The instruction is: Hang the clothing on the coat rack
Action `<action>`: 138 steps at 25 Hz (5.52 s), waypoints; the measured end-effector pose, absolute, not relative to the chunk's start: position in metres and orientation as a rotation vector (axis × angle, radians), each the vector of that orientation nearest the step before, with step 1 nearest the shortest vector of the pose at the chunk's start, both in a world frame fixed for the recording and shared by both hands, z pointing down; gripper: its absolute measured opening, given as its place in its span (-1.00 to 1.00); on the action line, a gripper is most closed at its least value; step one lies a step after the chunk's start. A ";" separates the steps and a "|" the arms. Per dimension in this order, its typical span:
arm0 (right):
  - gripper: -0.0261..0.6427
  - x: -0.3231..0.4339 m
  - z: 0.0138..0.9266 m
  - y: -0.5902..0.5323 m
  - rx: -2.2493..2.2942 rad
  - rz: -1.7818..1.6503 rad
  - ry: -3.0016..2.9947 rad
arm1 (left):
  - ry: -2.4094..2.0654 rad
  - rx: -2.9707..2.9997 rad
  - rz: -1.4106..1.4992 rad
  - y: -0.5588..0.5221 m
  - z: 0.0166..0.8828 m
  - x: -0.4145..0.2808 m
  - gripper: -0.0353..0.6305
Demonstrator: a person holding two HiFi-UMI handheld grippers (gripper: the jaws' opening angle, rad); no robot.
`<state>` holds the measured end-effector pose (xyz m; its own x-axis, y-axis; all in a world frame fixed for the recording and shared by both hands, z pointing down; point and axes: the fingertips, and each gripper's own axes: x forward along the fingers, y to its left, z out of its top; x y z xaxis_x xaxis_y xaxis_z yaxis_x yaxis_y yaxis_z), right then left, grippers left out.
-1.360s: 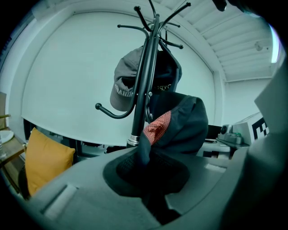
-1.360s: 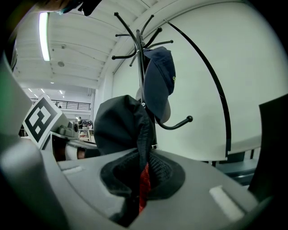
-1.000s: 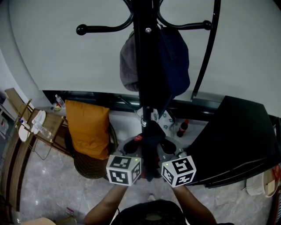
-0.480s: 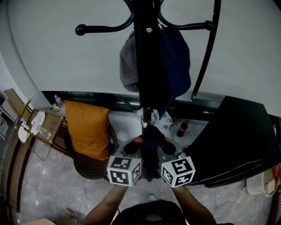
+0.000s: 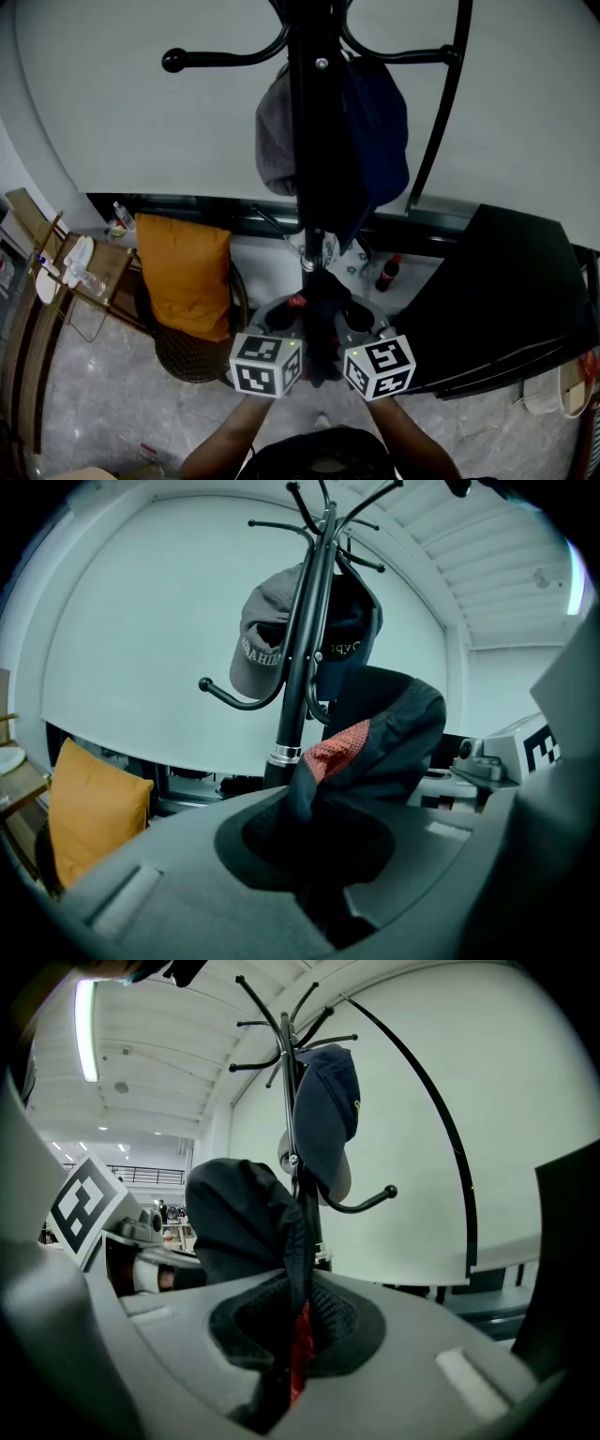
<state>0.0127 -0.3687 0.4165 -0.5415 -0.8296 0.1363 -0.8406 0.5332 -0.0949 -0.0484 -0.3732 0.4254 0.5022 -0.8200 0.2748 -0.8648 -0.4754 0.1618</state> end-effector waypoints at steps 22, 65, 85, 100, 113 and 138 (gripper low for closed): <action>-0.86 0.016 0.434 -0.346 1.476 0.277 -2.656 | -1.395 2.449 0.255 -0.349 0.442 -0.045 -0.79; -0.80 0.012 0.434 -0.294 1.459 0.276 -2.648 | -1.367 2.465 0.302 -0.297 0.445 -0.033 -0.78; -0.72 0.016 0.426 -0.267 1.539 0.270 -2.640 | -1.371 2.507 0.252 -0.273 0.429 -0.037 -0.64; -0.72 -0.004 0.421 -0.230 1.531 0.260 -2.666 | -1.326 2.540 0.264 -0.234 0.428 -0.044 -0.64; -0.76 -0.008 0.419 -0.199 1.553 0.244 -2.645 | -1.316 2.537 0.297 -0.202 0.432 -0.051 -0.65; -0.92 -0.013 0.413 -0.170 1.552 0.181 -2.632 | -1.264 2.611 0.273 -0.176 0.428 -0.050 -0.84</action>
